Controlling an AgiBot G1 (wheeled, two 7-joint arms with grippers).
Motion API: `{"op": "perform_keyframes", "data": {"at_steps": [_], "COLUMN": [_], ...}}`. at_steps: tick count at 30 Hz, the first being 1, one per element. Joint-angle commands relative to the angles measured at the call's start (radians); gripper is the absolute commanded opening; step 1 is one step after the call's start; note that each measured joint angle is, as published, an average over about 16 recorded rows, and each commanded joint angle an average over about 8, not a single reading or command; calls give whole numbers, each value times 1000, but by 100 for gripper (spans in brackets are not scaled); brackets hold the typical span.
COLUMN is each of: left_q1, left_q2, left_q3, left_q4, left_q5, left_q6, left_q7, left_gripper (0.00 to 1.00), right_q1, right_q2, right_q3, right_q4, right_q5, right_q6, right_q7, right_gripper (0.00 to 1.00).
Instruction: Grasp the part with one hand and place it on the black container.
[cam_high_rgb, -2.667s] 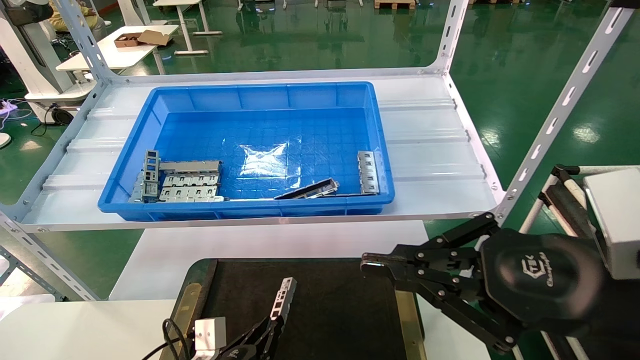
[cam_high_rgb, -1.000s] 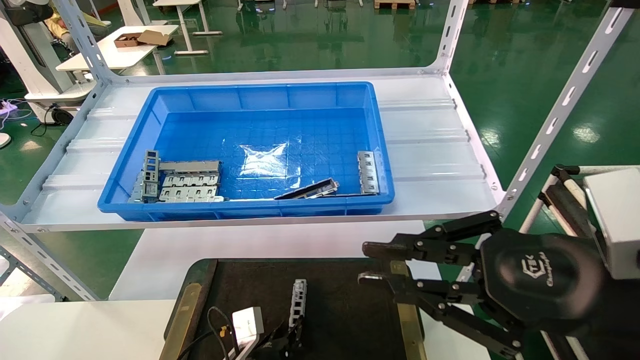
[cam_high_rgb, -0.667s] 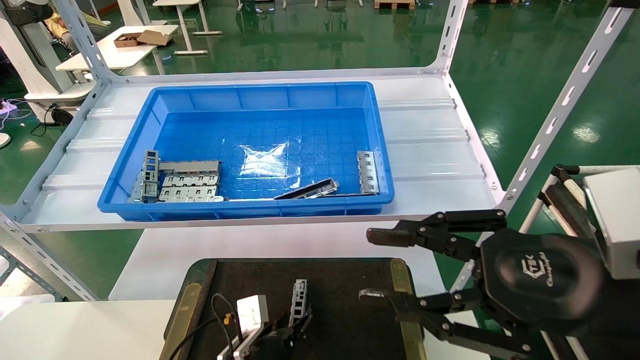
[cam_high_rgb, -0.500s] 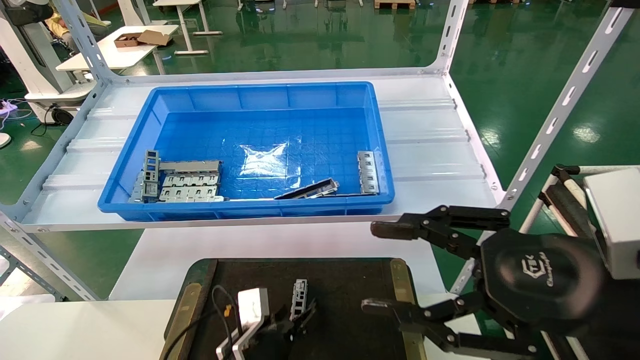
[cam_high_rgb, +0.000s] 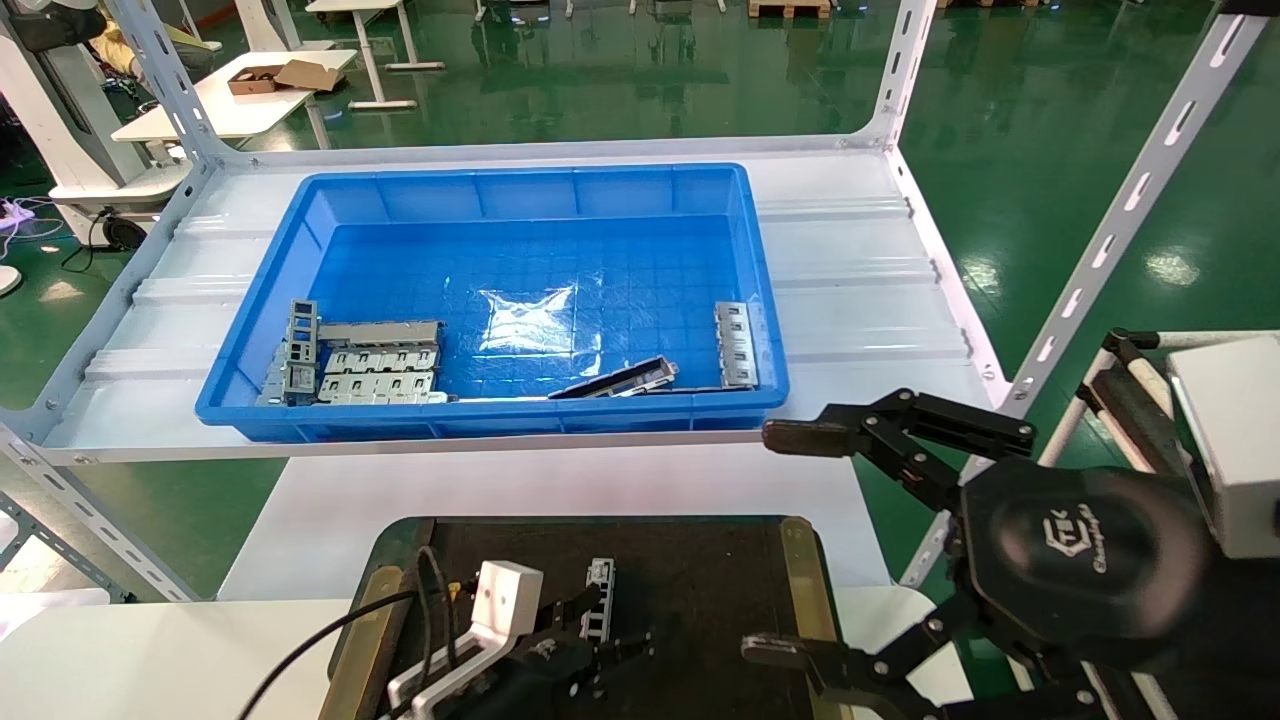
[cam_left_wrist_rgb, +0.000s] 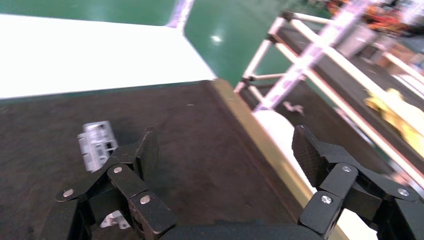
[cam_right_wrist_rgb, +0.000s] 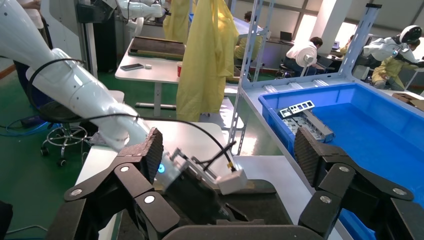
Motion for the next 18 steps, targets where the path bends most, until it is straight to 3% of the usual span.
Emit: {"op": "perform_keyframes", "data": {"at_steps": [1, 10, 18], "left_q1": [9, 21, 10], "left_q2": [-28, -174, -265], "left_q3": [-25, -112, -145], "left_q4": [0, 3, 5], "left_q5": [9, -10, -28], "left_q6": [83, 405, 580], "left_q7": [10, 92, 131], "left_gripper": [100, 100, 100], "right_q1": [0, 0, 0], "right_q2": [0, 0, 0], "right_q3": [0, 0, 0], "right_q4": [0, 0, 0], "right_q5": [0, 0, 0], "right_q6": [0, 0, 0], "right_q7": [0, 0, 0], "right_gripper": [100, 100, 100]}}
